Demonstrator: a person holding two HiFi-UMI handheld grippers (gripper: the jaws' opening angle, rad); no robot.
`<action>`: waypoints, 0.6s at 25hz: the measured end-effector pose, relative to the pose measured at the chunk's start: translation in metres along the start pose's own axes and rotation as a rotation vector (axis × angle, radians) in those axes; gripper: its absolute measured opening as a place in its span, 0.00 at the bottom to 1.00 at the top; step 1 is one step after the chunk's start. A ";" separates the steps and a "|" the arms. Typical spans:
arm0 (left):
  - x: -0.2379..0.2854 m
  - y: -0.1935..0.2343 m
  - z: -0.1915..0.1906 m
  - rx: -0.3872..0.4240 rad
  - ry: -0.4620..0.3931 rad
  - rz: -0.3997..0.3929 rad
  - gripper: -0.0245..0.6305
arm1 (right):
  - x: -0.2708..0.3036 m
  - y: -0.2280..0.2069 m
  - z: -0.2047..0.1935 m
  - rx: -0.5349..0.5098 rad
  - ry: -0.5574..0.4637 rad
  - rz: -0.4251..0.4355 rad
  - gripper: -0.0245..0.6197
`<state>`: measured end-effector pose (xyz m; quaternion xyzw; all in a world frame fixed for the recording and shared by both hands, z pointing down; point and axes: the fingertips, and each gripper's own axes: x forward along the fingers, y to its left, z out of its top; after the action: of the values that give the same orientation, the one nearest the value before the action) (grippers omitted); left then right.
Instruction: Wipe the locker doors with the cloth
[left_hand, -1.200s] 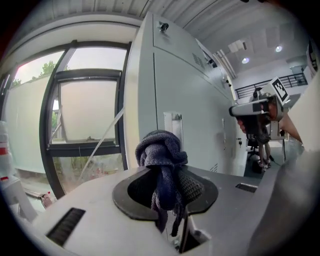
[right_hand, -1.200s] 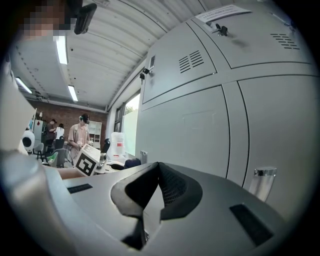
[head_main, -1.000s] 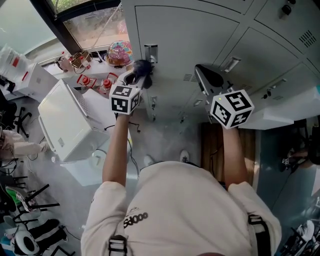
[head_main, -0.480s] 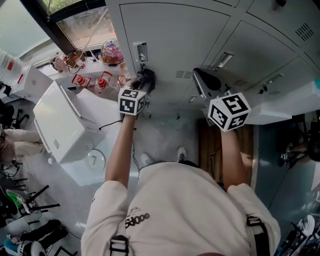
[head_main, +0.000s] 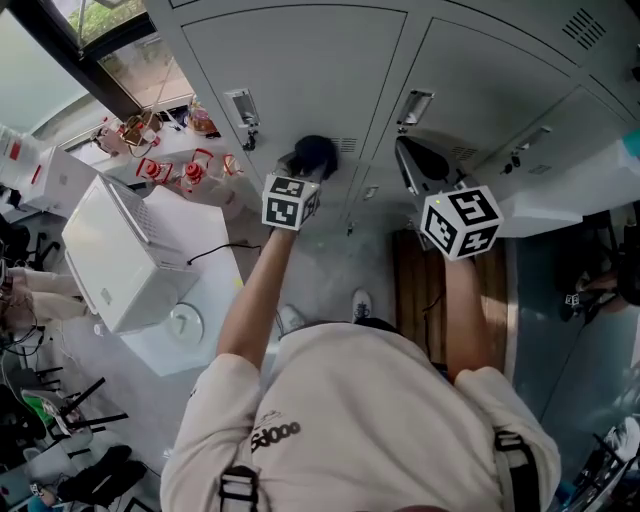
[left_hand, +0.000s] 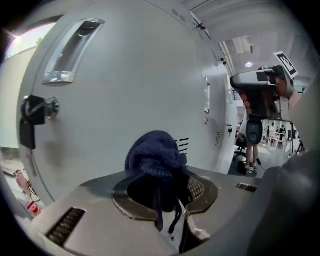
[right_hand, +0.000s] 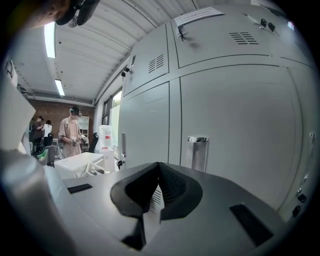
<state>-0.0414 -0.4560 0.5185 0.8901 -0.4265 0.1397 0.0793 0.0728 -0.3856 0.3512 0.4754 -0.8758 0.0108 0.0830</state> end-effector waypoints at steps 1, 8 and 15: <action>0.006 -0.009 0.002 0.007 -0.003 -0.010 0.20 | -0.004 -0.004 -0.001 -0.002 0.001 -0.005 0.05; 0.032 -0.055 0.034 0.069 -0.042 -0.050 0.20 | -0.028 -0.037 -0.005 0.001 -0.003 -0.034 0.05; 0.020 -0.077 0.101 0.131 -0.091 -0.083 0.19 | -0.039 -0.054 0.003 0.010 -0.035 -0.049 0.05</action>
<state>0.0491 -0.4489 0.4270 0.9158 -0.3823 0.1231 0.0074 0.1378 -0.3828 0.3392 0.4971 -0.8652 0.0049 0.0653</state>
